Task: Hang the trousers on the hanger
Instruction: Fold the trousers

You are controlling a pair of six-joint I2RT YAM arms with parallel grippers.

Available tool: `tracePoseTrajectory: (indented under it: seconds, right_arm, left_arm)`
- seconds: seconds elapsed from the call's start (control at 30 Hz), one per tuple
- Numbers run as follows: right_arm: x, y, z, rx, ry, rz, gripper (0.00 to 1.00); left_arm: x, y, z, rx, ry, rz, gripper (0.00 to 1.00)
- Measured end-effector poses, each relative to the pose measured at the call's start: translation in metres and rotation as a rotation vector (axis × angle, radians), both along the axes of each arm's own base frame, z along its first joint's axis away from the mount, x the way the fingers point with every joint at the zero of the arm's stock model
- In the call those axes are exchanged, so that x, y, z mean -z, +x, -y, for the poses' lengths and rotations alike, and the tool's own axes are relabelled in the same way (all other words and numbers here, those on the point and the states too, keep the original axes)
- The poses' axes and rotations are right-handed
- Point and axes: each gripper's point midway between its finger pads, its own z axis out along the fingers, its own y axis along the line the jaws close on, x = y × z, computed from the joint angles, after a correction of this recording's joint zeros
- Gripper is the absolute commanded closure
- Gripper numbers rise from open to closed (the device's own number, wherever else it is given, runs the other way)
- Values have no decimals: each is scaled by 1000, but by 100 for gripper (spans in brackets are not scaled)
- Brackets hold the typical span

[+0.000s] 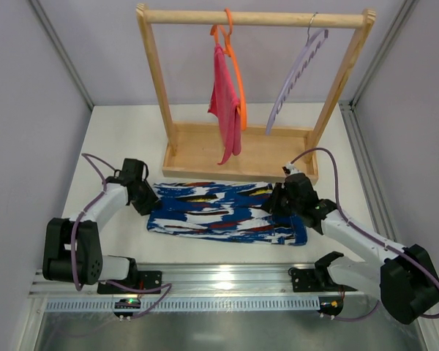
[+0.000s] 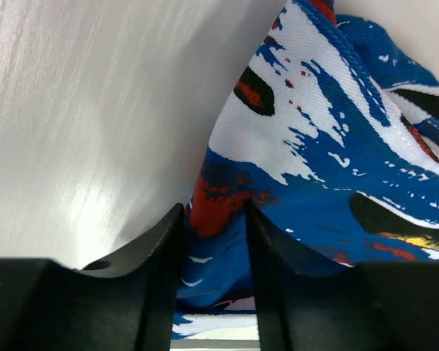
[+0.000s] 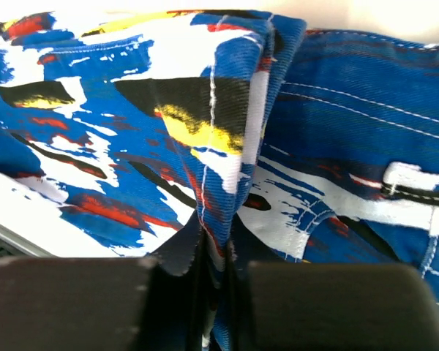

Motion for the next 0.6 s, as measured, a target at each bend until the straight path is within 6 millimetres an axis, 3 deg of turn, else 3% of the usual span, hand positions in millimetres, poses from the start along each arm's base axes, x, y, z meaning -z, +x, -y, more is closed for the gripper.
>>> tracePoseTrajectory:
  seconds: [0.03,0.13,0.27,0.43,0.6]
  right_arm:
    - [-3,0,0,1,2,11,95]
    - [-3,-1,3,8,-6,11,96]
    - [-5,-4,2,4,-14,-7,96]
    - [-33,-2,-6,0,12,34,96]
    - [-61,-1,-7,27,42,77,96]
  left_arm:
    - [0,0,-1,0,7,1,47]
    - [-4,0,-3,-1,14,15,35]
    - [-17,4,-4,-4,14,58,32]
    - [-32,15,-2,-5,8,109,31]
    - [-33,16,-1,-1,3,110,30]
